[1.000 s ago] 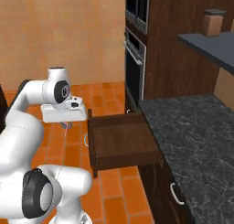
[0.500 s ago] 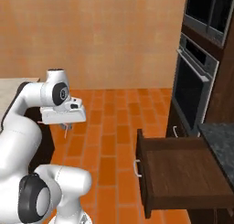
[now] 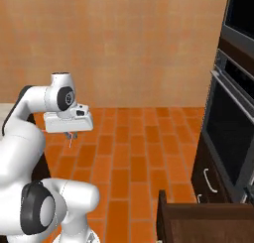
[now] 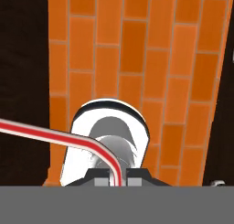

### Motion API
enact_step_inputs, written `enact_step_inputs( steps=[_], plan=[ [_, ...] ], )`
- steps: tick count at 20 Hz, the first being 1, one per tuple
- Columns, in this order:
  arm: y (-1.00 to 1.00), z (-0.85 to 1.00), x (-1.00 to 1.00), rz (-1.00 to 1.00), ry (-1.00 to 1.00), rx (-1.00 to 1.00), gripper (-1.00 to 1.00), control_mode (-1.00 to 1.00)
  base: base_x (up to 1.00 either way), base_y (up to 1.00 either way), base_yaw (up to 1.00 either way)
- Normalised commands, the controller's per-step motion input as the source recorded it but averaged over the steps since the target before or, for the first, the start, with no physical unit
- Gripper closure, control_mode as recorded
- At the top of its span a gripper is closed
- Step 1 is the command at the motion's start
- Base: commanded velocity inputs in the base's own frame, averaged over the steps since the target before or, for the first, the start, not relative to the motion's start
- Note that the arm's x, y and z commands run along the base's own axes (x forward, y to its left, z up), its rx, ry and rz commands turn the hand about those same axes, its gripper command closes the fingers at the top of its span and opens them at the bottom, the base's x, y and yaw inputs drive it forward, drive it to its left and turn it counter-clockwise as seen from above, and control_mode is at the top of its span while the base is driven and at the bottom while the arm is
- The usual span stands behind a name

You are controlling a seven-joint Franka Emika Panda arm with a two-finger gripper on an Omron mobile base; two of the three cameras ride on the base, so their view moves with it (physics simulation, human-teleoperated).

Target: Take a straw from the drawer in front and place it inside the glass cup on the dining counter.

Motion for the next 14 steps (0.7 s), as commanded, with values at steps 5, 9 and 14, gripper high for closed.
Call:
enact_step_inputs(
  steps=[5, 9, 14],
  plan=[
    [0.0, 0.0, 0.0, 0.0, 0.0, 0.0, 1.0, 1.0, 1.0, 0.25, 0.13],
    [0.0, 0.0, 0.0, 0.0, 0.0, 0.0, 1.0, 1.0, 1.0, 0.2, 0.18],
    [0.0, 0.0, 0.0, 0.0, 0.0, 0.0, 1.0, 1.0, 1.0, 0.1, 0.24]
  ],
)
